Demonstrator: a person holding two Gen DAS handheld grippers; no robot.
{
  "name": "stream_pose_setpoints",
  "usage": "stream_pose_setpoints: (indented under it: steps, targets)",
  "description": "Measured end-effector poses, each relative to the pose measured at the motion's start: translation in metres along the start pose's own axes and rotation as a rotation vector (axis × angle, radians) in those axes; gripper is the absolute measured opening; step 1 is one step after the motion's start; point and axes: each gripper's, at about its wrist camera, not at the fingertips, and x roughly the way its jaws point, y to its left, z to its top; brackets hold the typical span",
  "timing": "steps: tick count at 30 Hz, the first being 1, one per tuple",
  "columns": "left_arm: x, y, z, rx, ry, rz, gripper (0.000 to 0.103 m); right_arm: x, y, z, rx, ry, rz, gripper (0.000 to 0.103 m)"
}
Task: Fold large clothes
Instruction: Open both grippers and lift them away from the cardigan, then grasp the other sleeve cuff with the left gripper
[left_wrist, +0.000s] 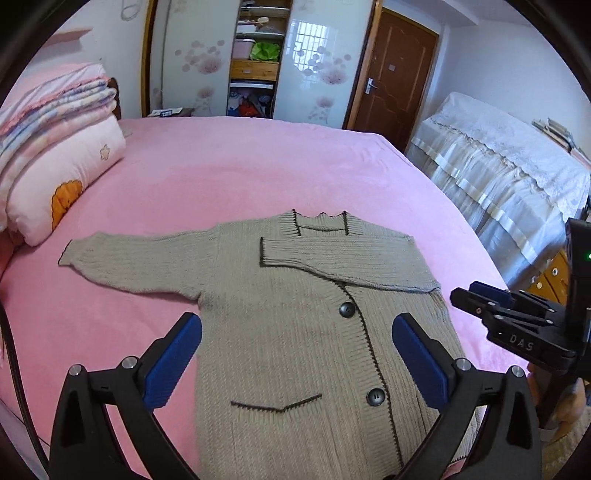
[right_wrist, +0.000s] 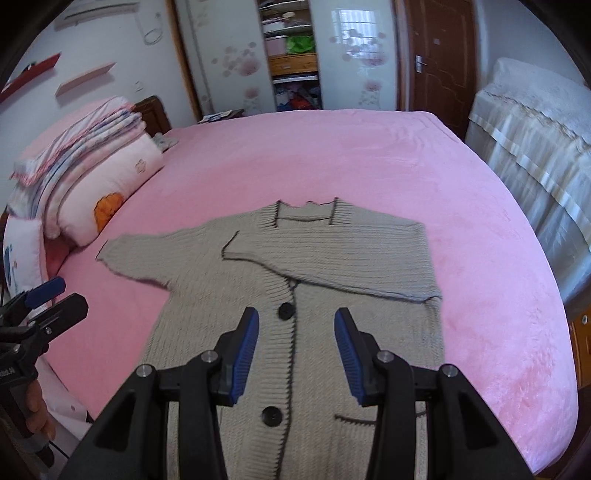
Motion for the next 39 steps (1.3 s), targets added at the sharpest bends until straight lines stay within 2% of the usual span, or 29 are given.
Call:
stream_pose_setpoints:
  steps: [4, 8, 15, 19, 22, 24, 30, 34, 39]
  targets:
    - [-0.003, 0.048, -0.002, -0.044, -0.004, 0.039, 0.102, 0.011, 0.046, 0.007, -0.059, 0.012, 0.028, 0.043]
    - [0.007, 0.118, 0.004, -0.092, 0.014, 0.089, 0.102, 0.029, 0.098, 0.026, -0.125, 0.015, 0.053, 0.043]
    - [0.02, 0.222, 0.022, -0.196, 0.018, 0.19, 0.102, 0.058, 0.184, 0.072, -0.194, -0.031, 0.099, 0.043]
    - [0.038, 0.277, 0.039, -0.248, 0.004, 0.262, 0.102, 0.076, 0.22, 0.099, -0.23, -0.075, 0.089, 0.043]
    - [0.061, 0.315, 0.049, -0.315, 0.033, 0.265, 0.102, 0.094, 0.246, 0.119, -0.26, -0.107, 0.08, 0.043]
    - [0.08, 0.348, 0.054, -0.405, 0.047, 0.245, 0.102, 0.109, 0.258, 0.129, -0.27, -0.107, 0.071, 0.043]
    - [0.135, 0.416, 0.044, -0.617, 0.065, 0.188, 0.102, 0.173, 0.28, 0.137, -0.31, -0.06, 0.051, 0.043]
    - [0.178, 0.441, 0.025, -0.751, 0.101, 0.138, 0.102, 0.211, 0.279, 0.129, -0.296, 0.011, 0.069, 0.043]
    - [0.224, 0.453, 0.009, -0.821, 0.098, 0.134, 0.101, 0.24, 0.267, 0.111, -0.301, 0.067, 0.071, 0.043]
